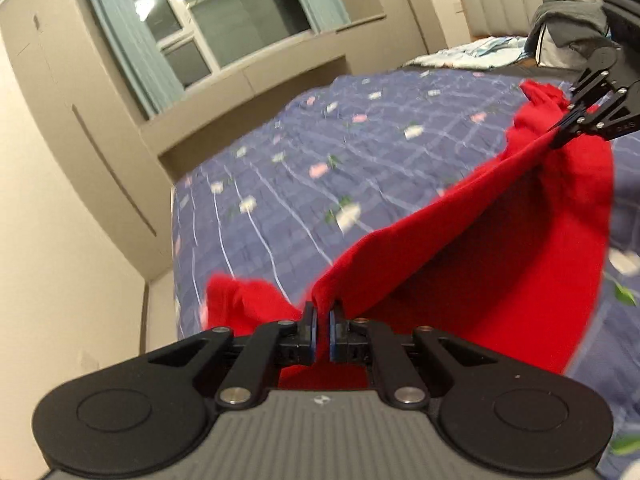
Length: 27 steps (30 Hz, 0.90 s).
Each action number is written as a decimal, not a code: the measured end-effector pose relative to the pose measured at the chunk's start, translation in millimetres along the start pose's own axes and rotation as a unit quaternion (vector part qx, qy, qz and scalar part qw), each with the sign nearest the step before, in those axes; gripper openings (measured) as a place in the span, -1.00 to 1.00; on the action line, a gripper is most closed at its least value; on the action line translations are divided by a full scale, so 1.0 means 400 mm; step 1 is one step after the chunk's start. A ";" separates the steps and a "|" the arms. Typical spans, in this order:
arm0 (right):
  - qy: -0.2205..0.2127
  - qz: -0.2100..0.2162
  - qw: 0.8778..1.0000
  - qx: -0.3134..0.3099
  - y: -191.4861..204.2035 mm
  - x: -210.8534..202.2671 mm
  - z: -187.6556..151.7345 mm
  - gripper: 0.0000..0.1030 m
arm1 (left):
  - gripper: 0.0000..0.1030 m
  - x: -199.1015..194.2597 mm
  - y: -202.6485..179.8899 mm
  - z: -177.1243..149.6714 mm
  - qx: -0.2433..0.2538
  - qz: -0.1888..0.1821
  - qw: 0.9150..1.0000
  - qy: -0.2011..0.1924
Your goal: Fold small clothes
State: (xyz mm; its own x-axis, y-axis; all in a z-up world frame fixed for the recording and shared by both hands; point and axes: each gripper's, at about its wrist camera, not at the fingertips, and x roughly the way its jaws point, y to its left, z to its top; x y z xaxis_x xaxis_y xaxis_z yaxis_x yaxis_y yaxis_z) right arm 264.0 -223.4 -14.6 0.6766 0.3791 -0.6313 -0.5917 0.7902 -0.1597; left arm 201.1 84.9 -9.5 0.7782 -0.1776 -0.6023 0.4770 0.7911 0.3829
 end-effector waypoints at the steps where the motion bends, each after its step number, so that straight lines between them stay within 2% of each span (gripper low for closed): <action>1: 0.002 -0.003 1.000 -0.003 0.023 -0.007 -0.015 -1.00 | -0.90 -0.005 -0.011 -0.021 -0.009 0.003 1.000 0.003; 6: 0.013 -0.019 1.000 0.002 0.093 -0.001 -0.061 -1.00 | -0.90 -0.010 -0.063 -0.097 -0.063 0.026 0.997 0.021; 11: 0.004 -0.036 0.999 0.017 0.102 -0.017 -0.068 -1.00 | -0.90 -0.047 -0.081 -0.110 -0.101 0.051 0.994 0.012; 14: 0.003 -0.038 0.999 0.018 0.110 -0.036 -0.073 -1.00 | -0.90 -0.064 -0.093 -0.124 -0.103 0.051 0.993 0.015; 18: 0.023 -0.030 0.999 0.018 0.137 -0.023 -0.109 -1.00 | -0.89 -0.043 -0.098 -0.158 -0.117 0.034 0.992 0.044; 20: 0.033 -0.030 0.999 0.026 0.147 -0.010 -0.127 -1.00 | -0.69 -0.044 -0.091 -0.166 -0.133 0.033 0.989 0.047; 22: 0.034 -0.030 0.998 0.043 0.149 -0.006 -0.137 -1.00 | -0.22 -0.056 -0.078 -0.165 -0.157 0.034 0.986 0.048; 23: 0.033 -0.030 0.998 0.050 0.149 -0.006 -0.138 -0.99 | 0.18 -0.065 -0.073 -0.163 -0.169 0.035 0.984 0.045; 24: 0.031 -0.030 0.997 0.057 0.148 -0.006 -0.139 -0.99 | 0.37 -0.072 -0.068 -0.160 -0.181 0.036 0.982 0.038; 27: 0.028 -0.030 0.997 0.062 0.146 -0.007 -0.141 -0.99 | 0.41 -0.107 -0.050 -0.153 -0.219 0.033 0.975 0.025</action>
State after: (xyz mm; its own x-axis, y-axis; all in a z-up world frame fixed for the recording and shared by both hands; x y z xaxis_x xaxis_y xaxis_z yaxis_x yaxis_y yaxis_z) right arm 203.0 -205.4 -64.9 0.6818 0.3046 -0.6651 -0.4894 0.8657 -0.1052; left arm 133.2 112.4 -34.1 0.7753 -0.0981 -0.6239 0.1980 0.9758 0.0926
